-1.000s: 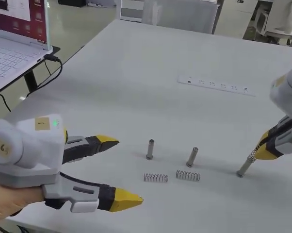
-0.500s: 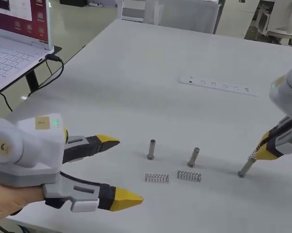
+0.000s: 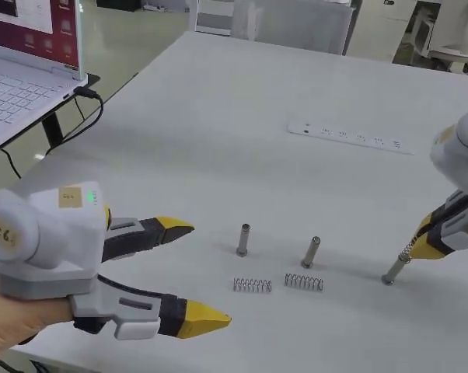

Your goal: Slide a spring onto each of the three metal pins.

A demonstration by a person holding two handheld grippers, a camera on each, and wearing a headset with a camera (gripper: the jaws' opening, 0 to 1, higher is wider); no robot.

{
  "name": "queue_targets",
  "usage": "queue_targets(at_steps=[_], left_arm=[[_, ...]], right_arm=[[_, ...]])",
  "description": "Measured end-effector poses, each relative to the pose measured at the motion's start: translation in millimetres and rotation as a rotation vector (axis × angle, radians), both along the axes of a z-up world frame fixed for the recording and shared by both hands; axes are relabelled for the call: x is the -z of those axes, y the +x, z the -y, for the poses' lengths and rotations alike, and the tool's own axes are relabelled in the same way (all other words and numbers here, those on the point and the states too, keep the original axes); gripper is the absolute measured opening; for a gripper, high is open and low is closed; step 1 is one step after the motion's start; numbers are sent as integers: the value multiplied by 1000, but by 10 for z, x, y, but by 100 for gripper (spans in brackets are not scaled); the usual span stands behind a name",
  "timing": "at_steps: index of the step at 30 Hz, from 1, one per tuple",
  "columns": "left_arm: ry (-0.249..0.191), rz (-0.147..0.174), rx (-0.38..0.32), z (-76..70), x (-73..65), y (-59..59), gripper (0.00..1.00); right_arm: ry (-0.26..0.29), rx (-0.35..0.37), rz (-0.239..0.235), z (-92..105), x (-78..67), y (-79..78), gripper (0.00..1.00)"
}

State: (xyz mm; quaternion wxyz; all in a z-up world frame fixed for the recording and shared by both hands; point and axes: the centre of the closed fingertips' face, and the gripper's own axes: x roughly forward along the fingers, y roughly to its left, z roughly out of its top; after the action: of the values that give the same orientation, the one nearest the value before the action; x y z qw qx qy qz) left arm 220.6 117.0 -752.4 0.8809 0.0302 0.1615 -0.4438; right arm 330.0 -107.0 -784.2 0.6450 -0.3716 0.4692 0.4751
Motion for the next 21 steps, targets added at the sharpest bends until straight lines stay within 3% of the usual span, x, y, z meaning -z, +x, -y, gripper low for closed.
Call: queue_targets(at_steps=[21], left_arm=[[7,-1,6,8,-11,-7,73]], right_arm=[[-5,27,-19,11,380,32,9]])
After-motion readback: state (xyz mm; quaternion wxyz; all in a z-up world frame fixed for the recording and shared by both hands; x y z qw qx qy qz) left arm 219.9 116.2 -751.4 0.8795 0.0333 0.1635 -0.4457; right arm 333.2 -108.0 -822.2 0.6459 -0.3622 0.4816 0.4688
